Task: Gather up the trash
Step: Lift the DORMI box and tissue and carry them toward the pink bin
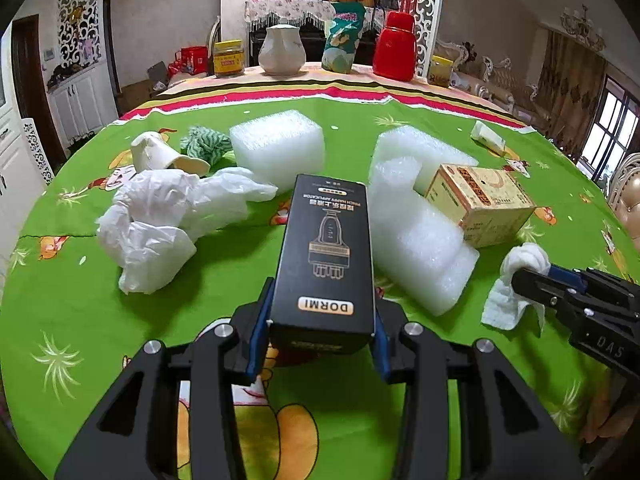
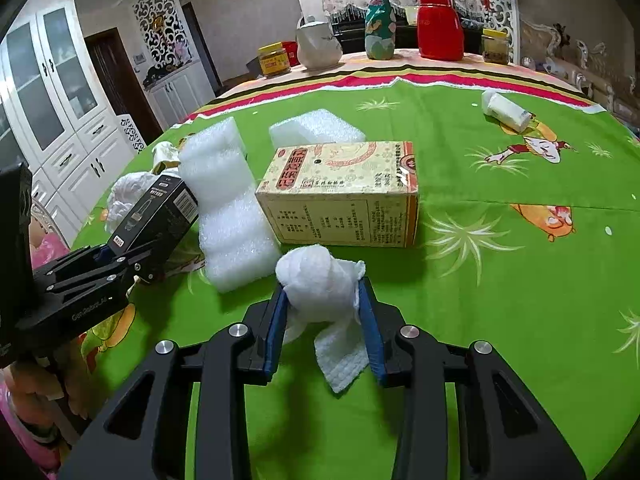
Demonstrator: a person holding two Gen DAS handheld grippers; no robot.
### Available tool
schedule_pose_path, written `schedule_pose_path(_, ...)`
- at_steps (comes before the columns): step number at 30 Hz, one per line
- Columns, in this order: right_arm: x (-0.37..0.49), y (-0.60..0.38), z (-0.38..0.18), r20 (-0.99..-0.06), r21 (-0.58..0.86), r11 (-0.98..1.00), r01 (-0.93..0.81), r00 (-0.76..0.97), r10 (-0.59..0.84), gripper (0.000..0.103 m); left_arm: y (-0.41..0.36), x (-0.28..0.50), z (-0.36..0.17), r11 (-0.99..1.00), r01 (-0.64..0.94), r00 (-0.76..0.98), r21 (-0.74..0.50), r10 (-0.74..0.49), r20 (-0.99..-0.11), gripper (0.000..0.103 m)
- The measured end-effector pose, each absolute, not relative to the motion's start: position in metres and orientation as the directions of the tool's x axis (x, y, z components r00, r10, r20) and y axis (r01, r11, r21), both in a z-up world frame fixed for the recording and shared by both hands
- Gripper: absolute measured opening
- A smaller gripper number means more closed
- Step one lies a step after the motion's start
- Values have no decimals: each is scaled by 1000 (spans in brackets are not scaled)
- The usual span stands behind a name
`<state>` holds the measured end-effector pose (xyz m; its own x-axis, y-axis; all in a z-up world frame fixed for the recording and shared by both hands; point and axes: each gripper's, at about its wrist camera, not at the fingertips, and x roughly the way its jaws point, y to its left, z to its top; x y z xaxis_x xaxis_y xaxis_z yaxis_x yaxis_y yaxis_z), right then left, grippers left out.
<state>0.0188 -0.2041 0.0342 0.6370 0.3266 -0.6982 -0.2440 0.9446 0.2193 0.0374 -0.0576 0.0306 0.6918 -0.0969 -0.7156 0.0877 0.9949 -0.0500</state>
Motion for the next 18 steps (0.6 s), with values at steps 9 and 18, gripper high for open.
schedule_pose_path(9,13,-201,43,-663,214,940,-265,668,339,35,-51,25,40,996,77,720,-40,-84,-689,40)
schedule_pose_path(18,0,-186,51,-610,217,918,-331,688,393,35,-27,-5,62,999,40,778,-17,-42,-627,40)
